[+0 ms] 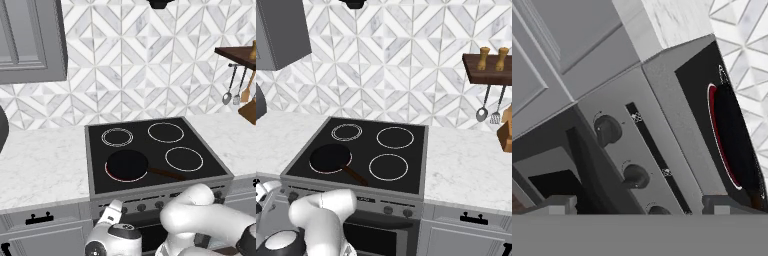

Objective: Turn off the front left burner of the stove.

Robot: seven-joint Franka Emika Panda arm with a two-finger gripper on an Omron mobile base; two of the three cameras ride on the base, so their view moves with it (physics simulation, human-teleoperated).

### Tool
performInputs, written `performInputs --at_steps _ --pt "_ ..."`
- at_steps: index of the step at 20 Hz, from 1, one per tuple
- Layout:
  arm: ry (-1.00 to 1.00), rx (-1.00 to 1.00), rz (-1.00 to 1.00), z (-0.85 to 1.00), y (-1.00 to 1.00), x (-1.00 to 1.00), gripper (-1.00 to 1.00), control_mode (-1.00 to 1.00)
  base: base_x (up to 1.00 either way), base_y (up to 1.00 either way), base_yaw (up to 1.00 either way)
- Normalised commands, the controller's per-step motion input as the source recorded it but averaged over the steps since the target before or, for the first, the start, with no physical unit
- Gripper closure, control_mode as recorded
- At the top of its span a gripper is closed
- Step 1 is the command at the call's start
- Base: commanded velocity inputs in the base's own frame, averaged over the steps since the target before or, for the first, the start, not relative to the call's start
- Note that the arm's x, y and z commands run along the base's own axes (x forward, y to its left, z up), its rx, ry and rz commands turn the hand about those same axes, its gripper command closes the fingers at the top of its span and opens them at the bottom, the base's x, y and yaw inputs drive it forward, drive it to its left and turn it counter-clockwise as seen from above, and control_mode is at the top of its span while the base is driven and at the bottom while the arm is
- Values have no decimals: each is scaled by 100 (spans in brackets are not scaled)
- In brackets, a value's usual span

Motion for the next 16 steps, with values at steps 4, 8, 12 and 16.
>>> performInputs --at_steps 4,8,12,16 --pt "0 0 -2 -23 25 5 -100 -100 0 0 0" --pt "0 0 -3 -21 31 23 -100 -100 0 0 0" --pt "0 0 -2 -25 20 30 -100 -100 0 0 0" --pt "0 0 -2 -32 14 23 -100 -100 0 0 0"
